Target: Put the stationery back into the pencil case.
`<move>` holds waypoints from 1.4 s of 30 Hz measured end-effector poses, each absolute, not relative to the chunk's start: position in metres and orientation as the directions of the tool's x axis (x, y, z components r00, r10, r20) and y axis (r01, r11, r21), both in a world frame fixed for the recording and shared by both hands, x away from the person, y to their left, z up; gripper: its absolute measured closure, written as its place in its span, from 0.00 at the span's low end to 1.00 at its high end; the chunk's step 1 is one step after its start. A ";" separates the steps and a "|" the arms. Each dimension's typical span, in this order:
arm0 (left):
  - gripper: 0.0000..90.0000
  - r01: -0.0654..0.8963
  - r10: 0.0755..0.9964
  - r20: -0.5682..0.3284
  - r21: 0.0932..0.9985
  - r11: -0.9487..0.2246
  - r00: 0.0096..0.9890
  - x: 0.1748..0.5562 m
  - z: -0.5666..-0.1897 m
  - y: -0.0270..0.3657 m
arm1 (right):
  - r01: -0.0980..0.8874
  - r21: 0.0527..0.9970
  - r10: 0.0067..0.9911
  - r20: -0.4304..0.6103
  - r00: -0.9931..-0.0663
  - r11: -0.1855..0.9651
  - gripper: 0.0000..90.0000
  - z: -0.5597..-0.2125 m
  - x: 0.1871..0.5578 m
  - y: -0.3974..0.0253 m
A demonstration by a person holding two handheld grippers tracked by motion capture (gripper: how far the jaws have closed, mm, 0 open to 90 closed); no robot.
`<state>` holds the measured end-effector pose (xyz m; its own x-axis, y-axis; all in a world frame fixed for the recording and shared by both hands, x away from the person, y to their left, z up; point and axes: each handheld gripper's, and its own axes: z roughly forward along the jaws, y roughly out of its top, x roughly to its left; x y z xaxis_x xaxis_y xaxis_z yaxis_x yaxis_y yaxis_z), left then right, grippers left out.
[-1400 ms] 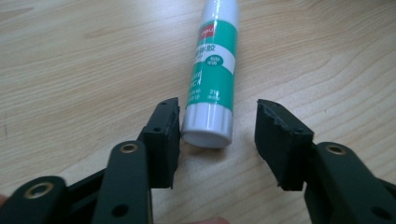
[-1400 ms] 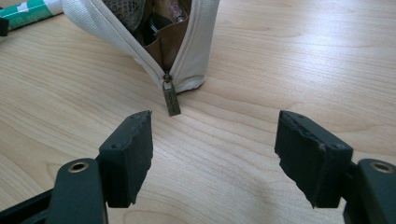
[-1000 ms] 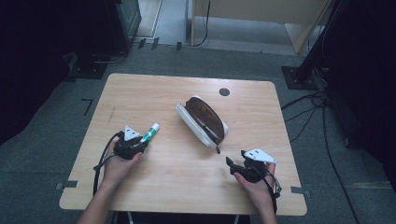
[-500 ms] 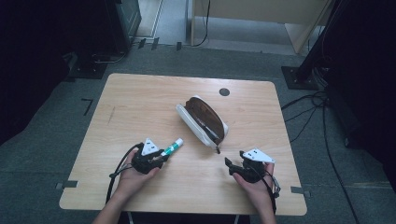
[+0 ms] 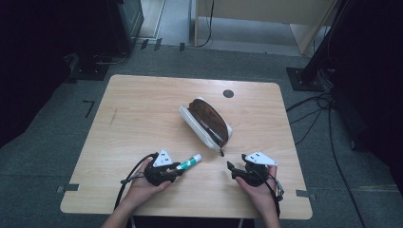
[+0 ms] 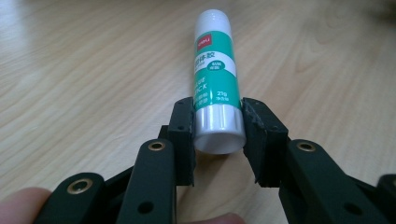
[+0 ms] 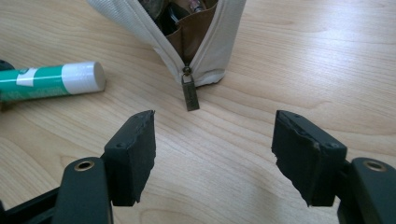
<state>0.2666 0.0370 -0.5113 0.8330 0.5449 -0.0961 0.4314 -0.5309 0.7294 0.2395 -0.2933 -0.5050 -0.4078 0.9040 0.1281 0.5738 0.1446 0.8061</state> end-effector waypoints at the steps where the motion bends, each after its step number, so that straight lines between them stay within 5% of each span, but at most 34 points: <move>1: 0.74 0.424 0.543 -0.083 0.725 -0.543 0.836 0.267 -0.512 0.037 | 0.574 0.806 0.903 0.129 -0.409 0.145 0.34 -0.505 0.239 -0.292; 8: 0.73 0.439 0.557 -0.079 0.711 -0.549 0.827 0.272 -0.513 0.044 | 0.568 0.805 0.887 0.126 -0.444 0.170 0.37 -0.506 0.239 -0.287; 28: 0.47 0.452 0.552 -0.122 0.727 -0.516 0.825 0.265 -0.508 0.069 | 0.554 0.808 0.853 0.134 -0.504 0.201 0.42 -0.507 0.238 -0.270; 42: 0.41 0.525 0.693 -0.116 0.743 -0.415 0.712 0.271 -0.504 0.132 | 0.520 0.813 0.761 0.158 -0.630 0.262 0.40 -0.514 0.248 -0.233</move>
